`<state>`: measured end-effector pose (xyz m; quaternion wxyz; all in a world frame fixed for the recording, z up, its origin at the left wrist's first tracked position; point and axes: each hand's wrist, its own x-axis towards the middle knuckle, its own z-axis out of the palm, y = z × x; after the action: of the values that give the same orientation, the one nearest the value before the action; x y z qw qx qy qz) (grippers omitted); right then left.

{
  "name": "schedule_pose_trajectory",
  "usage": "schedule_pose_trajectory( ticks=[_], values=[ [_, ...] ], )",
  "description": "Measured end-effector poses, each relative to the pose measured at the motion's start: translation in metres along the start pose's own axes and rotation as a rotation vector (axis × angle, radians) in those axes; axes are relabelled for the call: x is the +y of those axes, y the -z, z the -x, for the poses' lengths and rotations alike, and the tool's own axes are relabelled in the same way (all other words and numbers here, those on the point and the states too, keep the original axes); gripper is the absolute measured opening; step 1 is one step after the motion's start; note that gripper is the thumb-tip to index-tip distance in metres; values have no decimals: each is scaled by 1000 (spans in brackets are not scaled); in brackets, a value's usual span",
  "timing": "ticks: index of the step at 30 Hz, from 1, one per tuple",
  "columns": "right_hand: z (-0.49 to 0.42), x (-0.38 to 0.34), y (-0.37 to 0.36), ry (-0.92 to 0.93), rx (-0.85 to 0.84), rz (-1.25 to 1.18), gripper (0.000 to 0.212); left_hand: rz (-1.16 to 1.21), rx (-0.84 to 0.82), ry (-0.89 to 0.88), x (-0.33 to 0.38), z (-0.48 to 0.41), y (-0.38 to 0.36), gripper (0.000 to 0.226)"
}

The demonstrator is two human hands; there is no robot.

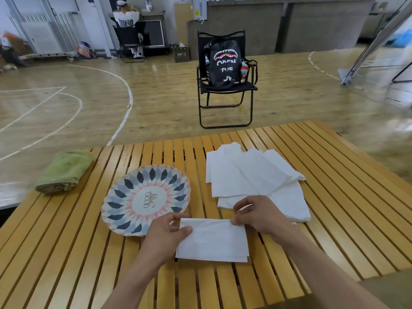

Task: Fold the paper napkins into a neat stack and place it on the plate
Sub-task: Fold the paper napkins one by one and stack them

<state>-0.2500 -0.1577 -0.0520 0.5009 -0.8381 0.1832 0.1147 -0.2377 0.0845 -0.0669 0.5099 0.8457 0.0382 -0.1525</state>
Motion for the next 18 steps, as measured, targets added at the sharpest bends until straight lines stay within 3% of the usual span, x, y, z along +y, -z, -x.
schedule_pose_trajectory(
  ticks=[6,10,13,15,18],
  values=[
    [-4,5,-18,142,113,454,35,-608,119,-120,5,5,-4,35],
    [-9,-1,-7,134,194,496,41,-847,163,-175,19,8,-6,40],
    [-22,1,26,190,558,300,37,-769,115,-281,23,5,-7,27],
    [-37,10,51,191,805,292,43,-720,12,-338,21,1,-10,17],
    [-59,29,72,128,896,354,56,-665,-72,-343,17,-5,-13,15]
  ],
)
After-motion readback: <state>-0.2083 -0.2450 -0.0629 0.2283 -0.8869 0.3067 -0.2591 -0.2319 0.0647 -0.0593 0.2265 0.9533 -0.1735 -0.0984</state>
